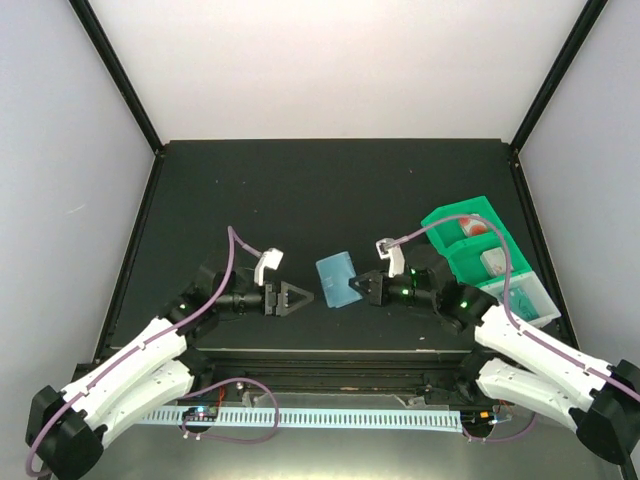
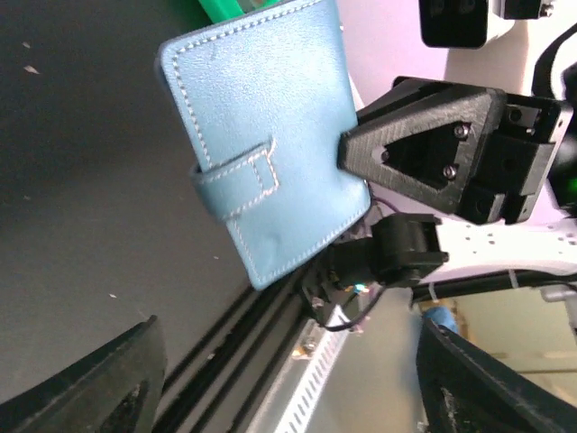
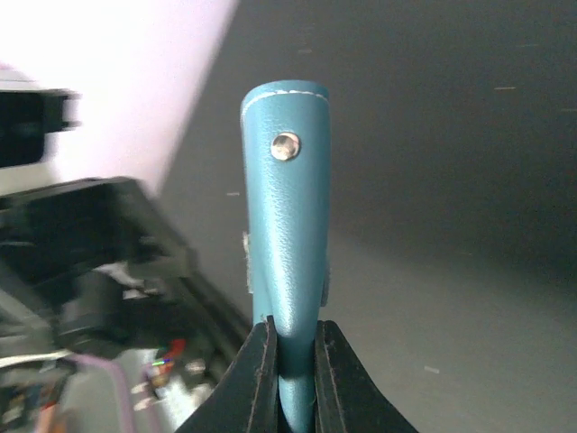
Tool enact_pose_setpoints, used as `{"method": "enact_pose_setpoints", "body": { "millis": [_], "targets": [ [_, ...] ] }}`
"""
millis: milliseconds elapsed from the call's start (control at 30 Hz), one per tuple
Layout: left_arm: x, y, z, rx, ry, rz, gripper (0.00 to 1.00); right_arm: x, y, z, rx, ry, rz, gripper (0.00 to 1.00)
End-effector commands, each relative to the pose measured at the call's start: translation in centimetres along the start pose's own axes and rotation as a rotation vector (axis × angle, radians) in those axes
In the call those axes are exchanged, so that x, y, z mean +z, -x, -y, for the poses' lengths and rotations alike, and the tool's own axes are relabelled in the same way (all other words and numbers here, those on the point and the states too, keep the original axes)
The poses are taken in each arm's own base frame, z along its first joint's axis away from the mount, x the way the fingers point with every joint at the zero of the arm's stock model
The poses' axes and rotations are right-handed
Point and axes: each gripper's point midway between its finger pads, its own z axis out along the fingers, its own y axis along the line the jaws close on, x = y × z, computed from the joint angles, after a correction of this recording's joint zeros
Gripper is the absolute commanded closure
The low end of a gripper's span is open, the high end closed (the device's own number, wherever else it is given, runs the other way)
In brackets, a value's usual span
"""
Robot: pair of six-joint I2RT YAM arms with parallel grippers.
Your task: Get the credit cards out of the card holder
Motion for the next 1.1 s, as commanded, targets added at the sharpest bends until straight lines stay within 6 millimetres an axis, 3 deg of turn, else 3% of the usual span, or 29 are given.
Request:
{"method": "enact_pose_setpoints", "body": {
  "millis": [0, 100, 233, 500, 633, 900, 1000, 1067],
  "targets": [
    [-1.0, 1.2, -0.7, 0.032, 0.116, 0.056, 0.19, -2.4, 0.7, 5.3, -0.061, -0.38, 0.015, 0.99],
    [-1.2, 1.1, -2.1, 0.029, 0.183, 0.066, 0.06, -4.1, 0.9, 8.0, -0.071, -0.582, -0.011, 0.99],
    [-1.4, 0.8, -4.3, -0.011, 0.281, 0.071, 0.01, -5.2, 0.6, 10.5, -0.077, -0.76, -0.064, 0.98],
    [-1.7, 0.4, -6.4, -0.064, 0.349, 0.094, 0.01, -3.4, -1.6, 14.1, -0.109, -0.932, -0.207, 0.95],
    [-1.8, 0.2, -6.7, -0.081, 0.356, 0.101, 0.01, -1.1, -2.5, 13.1, -0.137, -0.876, -0.249, 0.91],
    [-1.5, -0.1, -7.4, -0.109, 0.349, 0.102, 0.01, 4.3, -4.5, 7.6, -0.145, -0.559, -0.29, 0.68],
    [-1.1, -0.4, -7.7, -0.11, 0.35, 0.077, 0.01, 4.8, -4.6, 6.9, -0.155, -0.513, -0.294, 0.66],
    [-0.9, -0.7, -7.8, -0.11, 0.349, 0.053, 0.03, 3.7, -3.7, 7.9, -0.194, -0.599, -0.268, 0.66]
  ]
}}
